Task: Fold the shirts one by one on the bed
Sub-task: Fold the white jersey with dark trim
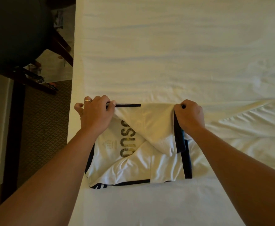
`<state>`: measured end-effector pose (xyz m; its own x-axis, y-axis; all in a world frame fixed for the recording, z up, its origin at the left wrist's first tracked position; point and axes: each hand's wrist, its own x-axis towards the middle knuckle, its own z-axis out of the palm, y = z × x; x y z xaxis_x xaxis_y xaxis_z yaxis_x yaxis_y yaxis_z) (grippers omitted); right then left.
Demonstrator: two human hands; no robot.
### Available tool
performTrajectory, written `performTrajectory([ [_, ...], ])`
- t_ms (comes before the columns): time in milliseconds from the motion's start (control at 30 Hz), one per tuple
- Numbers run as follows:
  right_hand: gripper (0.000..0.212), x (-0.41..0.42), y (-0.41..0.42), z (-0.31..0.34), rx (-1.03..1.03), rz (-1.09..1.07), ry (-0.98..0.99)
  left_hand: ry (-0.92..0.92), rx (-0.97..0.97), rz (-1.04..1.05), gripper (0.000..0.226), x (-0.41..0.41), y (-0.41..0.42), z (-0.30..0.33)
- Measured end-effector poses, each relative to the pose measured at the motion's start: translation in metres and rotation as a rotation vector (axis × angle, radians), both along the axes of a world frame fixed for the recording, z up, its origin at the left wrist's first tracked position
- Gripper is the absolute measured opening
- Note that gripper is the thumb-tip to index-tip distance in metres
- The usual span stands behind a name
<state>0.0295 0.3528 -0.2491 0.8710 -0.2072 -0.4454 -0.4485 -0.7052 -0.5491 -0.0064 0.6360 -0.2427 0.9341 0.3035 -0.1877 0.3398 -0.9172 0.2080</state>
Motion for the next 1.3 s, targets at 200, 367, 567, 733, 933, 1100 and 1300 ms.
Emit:
performTrajectory([
  [200,0.024,-0.003,-0.008,-0.008,-0.172,0.045,-0.073,-0.019,0.143,0.008,0.023,-0.007,-0.016,-0.007],
  [367,0.05,-0.04,-0.005,-0.01,-0.201,0.246,-0.414,-0.103,0.052,-0.118,0.045,-0.033,-0.059,0.004],
  [567,0.072,-0.076,-0.008,-0.024,-0.41,0.832,-0.135,0.201,0.071,-0.341,0.074,-0.061,-0.101,-0.014],
  [733,0.07,-0.072,-0.018,-0.021,-0.329,0.819,-0.135,0.169,0.122,-0.318,0.071,-0.065,-0.118,-0.007],
  [933,0.054,-0.069,-0.088,-0.005,-0.271,0.603,-0.257,-0.01,0.043,-0.39,0.047,-0.082,-0.183,0.007],
  [1100,0.038,-0.048,-0.193,0.004,-0.367,0.562,-0.235,-0.023,-0.017,-0.528,0.03,-0.088,-0.297,-0.001],
  [1300,0.037,-0.005,-0.311,0.003,-0.446,0.397,-0.133,0.044,-0.096,-0.563,0.028,-0.089,-0.426,-0.018],
])
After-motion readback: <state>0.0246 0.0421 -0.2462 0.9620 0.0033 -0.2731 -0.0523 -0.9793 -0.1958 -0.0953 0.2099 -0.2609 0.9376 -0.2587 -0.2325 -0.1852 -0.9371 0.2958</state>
